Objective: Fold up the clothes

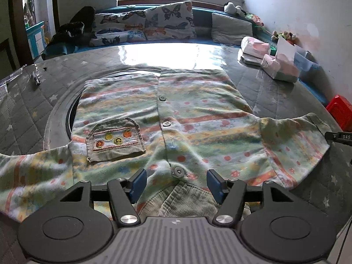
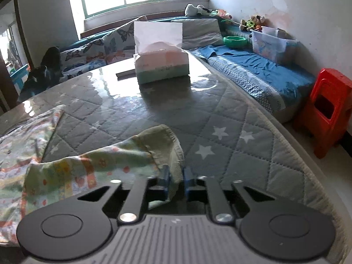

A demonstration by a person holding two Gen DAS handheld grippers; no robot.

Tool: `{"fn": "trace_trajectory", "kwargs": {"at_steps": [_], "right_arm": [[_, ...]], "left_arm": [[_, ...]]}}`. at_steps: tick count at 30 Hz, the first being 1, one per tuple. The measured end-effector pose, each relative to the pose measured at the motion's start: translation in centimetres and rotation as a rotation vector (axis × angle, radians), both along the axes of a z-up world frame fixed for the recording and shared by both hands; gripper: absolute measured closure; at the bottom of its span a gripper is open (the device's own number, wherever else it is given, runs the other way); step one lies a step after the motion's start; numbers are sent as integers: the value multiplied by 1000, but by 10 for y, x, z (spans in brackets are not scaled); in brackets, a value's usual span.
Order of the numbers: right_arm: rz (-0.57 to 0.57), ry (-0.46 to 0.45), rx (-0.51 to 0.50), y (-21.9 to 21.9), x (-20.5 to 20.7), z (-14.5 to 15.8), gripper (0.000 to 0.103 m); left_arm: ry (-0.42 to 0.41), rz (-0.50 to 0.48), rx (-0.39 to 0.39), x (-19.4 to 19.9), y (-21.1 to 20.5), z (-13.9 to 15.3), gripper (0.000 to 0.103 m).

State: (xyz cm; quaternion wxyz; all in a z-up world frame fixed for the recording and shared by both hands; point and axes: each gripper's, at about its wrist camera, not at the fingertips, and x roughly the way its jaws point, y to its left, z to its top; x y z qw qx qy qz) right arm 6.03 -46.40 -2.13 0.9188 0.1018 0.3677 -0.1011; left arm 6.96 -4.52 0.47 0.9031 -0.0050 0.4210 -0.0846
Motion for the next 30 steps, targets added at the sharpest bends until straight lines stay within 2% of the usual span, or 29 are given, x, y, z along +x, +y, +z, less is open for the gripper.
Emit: {"fn": "trace_trajectory", "kwargs": {"at_steps": [7, 16, 22, 30], "right_arm": [[72, -91, 57, 21, -7, 36, 96], [356, -229, 104, 113, 1, 109, 96], [542, -255, 121, 190, 15, 129, 96], [720, -202, 122, 276, 28, 120, 96]], "left_arm": [[-2, 26, -10, -3, 12, -1, 37], [-8, 85, -37, -10, 41, -4, 36], [-16, 140, -60, -16, 66, -5, 36], [-11, 194, -86, -23, 90, -8, 36]]}}
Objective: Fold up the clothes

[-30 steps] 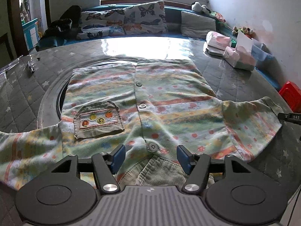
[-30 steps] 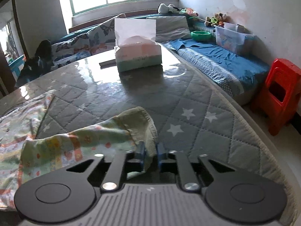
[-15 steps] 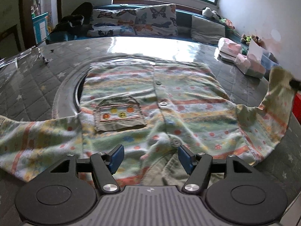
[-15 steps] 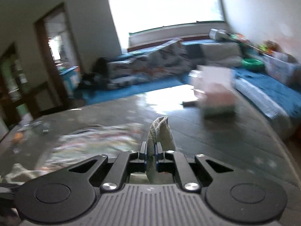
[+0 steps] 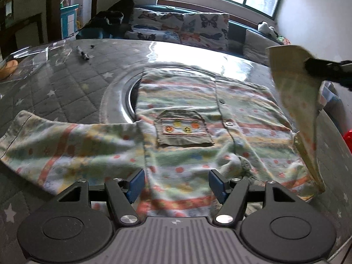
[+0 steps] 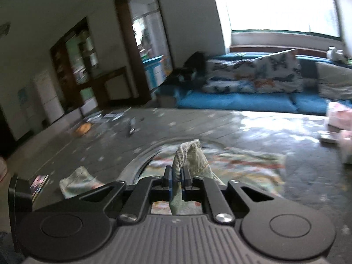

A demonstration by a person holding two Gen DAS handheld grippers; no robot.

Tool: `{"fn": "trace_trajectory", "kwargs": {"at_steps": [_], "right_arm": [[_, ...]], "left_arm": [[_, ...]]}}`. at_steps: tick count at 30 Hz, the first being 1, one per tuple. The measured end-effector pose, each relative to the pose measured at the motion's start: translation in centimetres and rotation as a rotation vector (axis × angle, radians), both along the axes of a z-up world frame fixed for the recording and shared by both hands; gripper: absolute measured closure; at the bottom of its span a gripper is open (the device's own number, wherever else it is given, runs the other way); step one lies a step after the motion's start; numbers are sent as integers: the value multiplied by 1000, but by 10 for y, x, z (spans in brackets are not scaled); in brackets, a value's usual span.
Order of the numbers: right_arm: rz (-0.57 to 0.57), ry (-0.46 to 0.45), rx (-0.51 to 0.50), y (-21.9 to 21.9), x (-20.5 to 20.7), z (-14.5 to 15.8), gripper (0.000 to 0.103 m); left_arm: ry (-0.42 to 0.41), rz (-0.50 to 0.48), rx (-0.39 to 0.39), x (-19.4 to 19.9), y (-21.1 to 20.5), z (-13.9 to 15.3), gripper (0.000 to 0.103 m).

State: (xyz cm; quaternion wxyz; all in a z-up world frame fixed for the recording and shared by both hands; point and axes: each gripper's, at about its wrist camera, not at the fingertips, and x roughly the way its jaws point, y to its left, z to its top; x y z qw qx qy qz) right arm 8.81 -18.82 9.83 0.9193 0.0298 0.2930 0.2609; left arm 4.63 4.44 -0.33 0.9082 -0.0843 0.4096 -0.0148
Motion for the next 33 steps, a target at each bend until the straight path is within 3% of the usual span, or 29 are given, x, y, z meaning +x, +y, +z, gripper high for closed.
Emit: {"fn": "trace_trajectory", "kwargs": {"at_steps": [3, 5, 12, 16, 20, 23, 27, 33], "right_arm": [[37, 12, 3, 17, -2, -4, 94], [48, 13, 12, 20, -6, -5, 87], [-13, 12, -75, -20, -12, -5, 87], [-66, 111, -173, -47, -8, -34, 86], [-111, 212, -200, -67, -5, -73, 86], [-135, 268, -200, -79, -1, -100, 86], [-143, 266, -197, -86, 5, -104, 87], [-140, 198, -223, -77, 10, -91, 85]], "left_arm": [[2, 12, -1, -1, 5, -1, 35], [2, 18, -1, -2, 7, 0, 35], [-19, 26, -2, 0, 9, 9, 35], [-45, 15, -6, 3, 1, 17, 35], [-53, -29, -11, 10, -14, 17, 37], [-42, -72, -18, 16, -28, 12, 48], [-19, -114, -25, 25, -41, 2, 68], [-2, -124, -36, 30, -41, -8, 69]]}}
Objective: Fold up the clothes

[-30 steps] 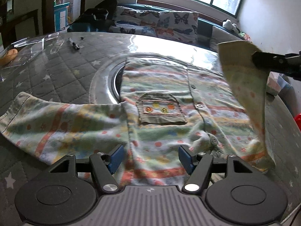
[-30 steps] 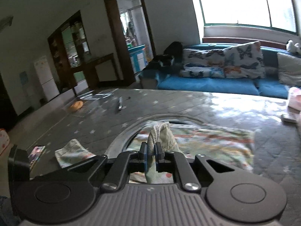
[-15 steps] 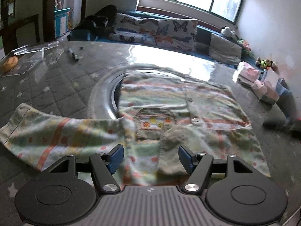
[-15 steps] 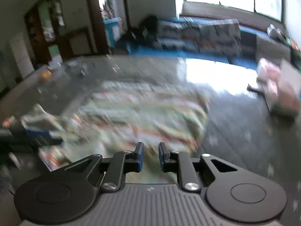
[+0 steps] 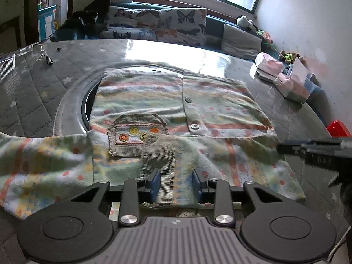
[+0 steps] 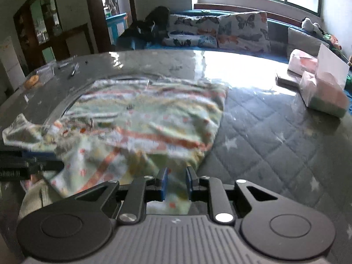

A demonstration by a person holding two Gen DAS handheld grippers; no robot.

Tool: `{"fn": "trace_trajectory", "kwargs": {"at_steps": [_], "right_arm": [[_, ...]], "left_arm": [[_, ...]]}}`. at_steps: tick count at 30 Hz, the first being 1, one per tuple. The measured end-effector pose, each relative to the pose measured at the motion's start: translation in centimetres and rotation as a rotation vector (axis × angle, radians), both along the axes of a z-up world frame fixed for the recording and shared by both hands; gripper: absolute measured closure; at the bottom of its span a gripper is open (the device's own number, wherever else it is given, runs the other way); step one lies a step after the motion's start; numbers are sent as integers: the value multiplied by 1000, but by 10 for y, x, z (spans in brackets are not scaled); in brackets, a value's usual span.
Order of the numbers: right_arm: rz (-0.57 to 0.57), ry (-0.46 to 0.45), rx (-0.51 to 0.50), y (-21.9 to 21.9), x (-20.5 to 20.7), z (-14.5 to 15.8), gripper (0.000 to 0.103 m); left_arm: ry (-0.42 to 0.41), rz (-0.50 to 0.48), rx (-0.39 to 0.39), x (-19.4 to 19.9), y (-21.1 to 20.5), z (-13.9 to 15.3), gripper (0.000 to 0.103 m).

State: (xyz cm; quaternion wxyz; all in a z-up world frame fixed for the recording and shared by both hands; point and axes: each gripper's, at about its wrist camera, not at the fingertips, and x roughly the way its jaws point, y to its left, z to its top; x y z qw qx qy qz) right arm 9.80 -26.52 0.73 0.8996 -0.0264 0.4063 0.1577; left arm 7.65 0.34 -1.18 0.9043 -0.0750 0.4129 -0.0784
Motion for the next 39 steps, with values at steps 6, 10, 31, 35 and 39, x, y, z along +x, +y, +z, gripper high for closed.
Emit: {"fn": "trace_trajectory", "kwargs": {"at_steps": [6, 10, 31, 35, 39], "right_arm": [[6, 6, 4, 8, 9, -4, 84], [11, 9, 6, 13, 14, -6, 77], [312, 4, -36, 119, -22, -11, 60], [307, -1, -33, 117, -25, -8, 60], [296, -4, -28, 114, -25, -6, 60]], "left_arm": [[-1, 3, -2, 0, 6, -1, 68], [0, 28, -13, -4, 14, 4, 64], [-4, 482, 99, -54, 154, 14, 37], [-20, 615, 137, -58, 196, 16, 37], [-16, 702, 153, -55, 227, 14, 39]]}}
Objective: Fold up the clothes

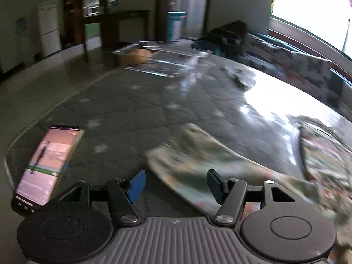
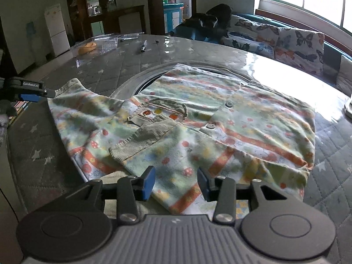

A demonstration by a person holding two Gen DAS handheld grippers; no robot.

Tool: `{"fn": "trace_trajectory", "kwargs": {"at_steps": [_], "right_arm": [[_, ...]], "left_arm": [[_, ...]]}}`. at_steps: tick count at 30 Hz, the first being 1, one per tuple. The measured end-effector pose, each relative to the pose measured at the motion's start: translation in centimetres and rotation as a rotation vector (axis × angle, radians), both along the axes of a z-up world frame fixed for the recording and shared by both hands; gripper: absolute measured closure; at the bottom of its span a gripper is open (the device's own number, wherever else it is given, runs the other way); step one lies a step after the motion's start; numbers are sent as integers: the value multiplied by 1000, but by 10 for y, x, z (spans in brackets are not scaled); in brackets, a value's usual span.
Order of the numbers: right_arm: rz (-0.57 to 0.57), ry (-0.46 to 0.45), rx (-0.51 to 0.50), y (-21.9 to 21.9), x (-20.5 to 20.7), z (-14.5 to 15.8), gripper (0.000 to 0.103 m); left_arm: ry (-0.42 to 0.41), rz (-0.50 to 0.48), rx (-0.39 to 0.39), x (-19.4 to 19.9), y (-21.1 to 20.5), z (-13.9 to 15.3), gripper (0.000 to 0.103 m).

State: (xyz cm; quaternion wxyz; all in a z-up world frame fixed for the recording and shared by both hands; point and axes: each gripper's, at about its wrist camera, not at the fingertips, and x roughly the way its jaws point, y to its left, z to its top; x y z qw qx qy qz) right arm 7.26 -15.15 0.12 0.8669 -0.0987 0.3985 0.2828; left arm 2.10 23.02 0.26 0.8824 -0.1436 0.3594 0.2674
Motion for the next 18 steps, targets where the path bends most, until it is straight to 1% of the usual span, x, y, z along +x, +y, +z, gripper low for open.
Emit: {"fn": "trace_trajectory", "kwargs": {"at_steps": [2, 5, 6, 9, 10, 11, 13, 15, 18], "right_arm": [[-4, 1, 5, -2, -1, 1, 60], [-11, -1, 11, -5, -2, 3, 60], [-14, -2, 13, -6, -2, 3, 60], [-22, -1, 19, -9, -2, 4, 59], [-26, -2, 22, -10, -3, 4, 59], [-29, -1, 25, -11, -3, 4, 59], [-37, 0, 31, -12, -4, 4, 59], [-46, 1, 37, -15, -5, 3, 59], [-62, 0, 46, -21, -7, 4, 59]], "left_arm": [[5, 17, -6, 2, 9, -3, 41], [11, 36, -21, 4, 19, -9, 48], [12, 41, -28, 4, 21, -12, 54], [3, 43, -41, 6, 23, -16, 56], [-3, 40, -43, 6, 22, -17, 59], [-9, 37, -45, 6, 22, -17, 64], [-20, 30, -49, 7, 21, -18, 82], [-38, 29, -67, 7, 20, -17, 95], [-82, 1, -93, 5, 8, -5, 97]]}}
